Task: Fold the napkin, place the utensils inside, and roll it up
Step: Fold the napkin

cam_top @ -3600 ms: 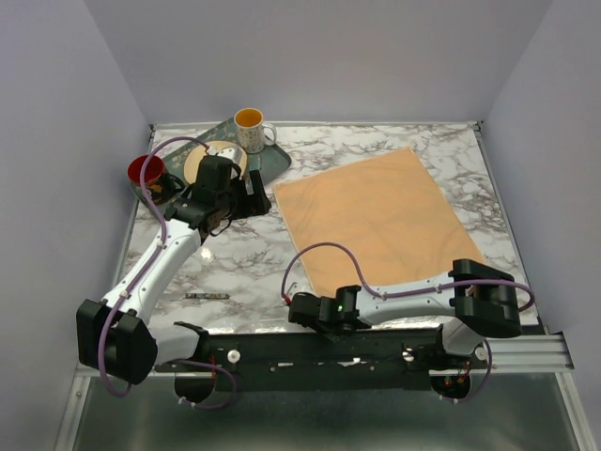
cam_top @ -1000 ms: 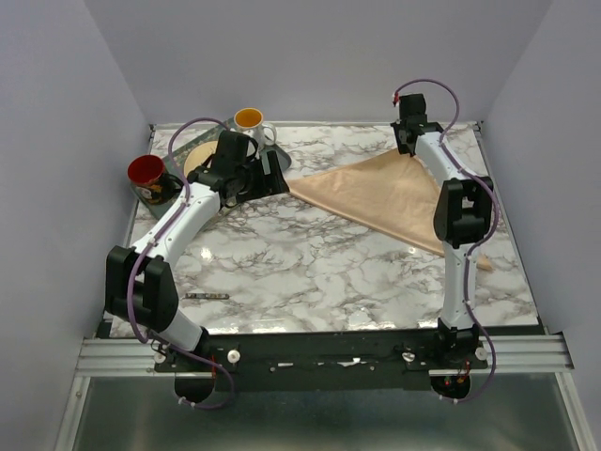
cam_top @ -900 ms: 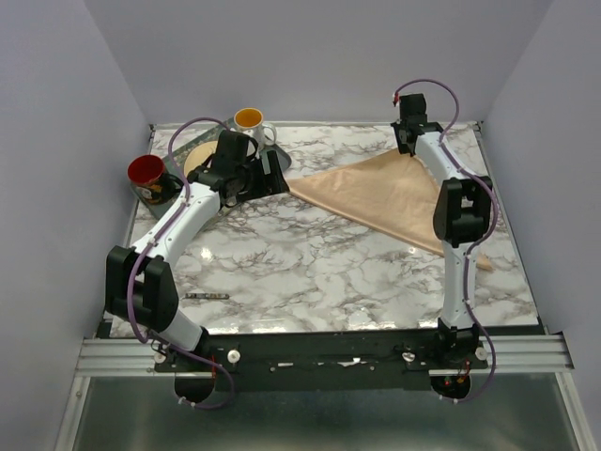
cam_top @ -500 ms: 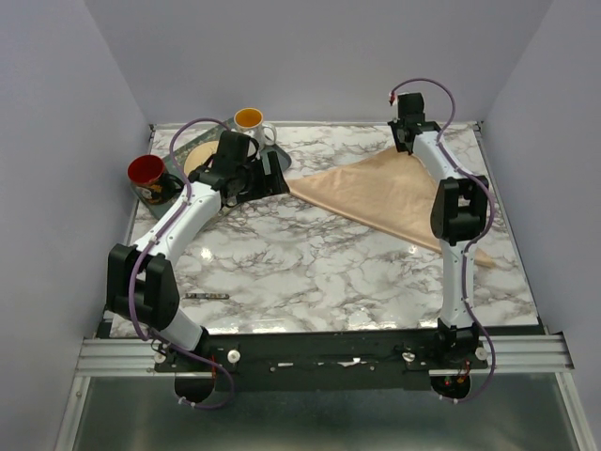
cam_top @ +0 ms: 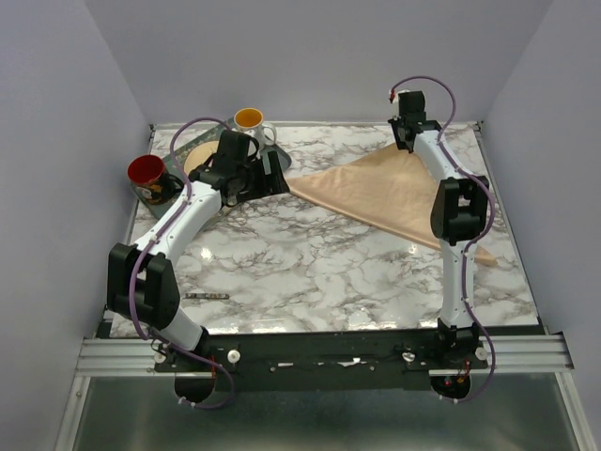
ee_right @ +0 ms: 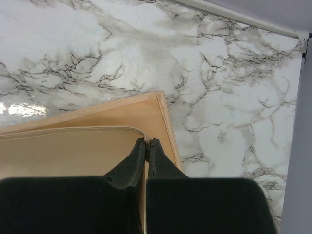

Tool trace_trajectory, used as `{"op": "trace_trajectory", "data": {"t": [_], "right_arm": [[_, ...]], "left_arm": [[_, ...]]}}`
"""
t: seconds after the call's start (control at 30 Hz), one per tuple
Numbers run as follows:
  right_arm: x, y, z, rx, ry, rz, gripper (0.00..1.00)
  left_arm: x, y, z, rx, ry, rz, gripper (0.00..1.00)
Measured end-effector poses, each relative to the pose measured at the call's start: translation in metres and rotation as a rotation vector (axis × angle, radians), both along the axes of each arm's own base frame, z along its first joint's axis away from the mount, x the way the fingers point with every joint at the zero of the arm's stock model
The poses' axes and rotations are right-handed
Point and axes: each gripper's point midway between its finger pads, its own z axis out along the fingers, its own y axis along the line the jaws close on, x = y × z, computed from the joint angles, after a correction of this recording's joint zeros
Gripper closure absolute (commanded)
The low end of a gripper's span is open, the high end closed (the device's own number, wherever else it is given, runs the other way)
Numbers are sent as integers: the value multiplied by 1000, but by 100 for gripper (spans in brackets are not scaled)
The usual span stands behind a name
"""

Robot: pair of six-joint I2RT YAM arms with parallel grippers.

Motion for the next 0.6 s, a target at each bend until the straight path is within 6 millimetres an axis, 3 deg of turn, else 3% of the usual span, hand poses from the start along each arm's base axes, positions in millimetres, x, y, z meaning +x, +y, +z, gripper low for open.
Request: {"op": "trace_trajectory", "data": {"t": [0.23,0.27,0.3,0.4,0.5,0.6], "right_arm": [[0,-1,-11,0,16,-3,84],[0,-1,-14,2,20,-6,79],[0,-2,-17,1,25,-8,65],[1,-4,-25,3,36,-16,50],[4,-8,-31,3,43,-39,40],[7,-11,-25,-4,37,-60,36]], "left_arm": [[2,-1,4,0,-12,-4,6],[2,-1,4,0,-11,-4,6],[2,-1,4,0,-11,-4,6],[2,-1,4,1,-10,-6,6],[2,-1,4,-1,-9,-8,6],[2,-2,3,-2,-6,-11,6]]}}
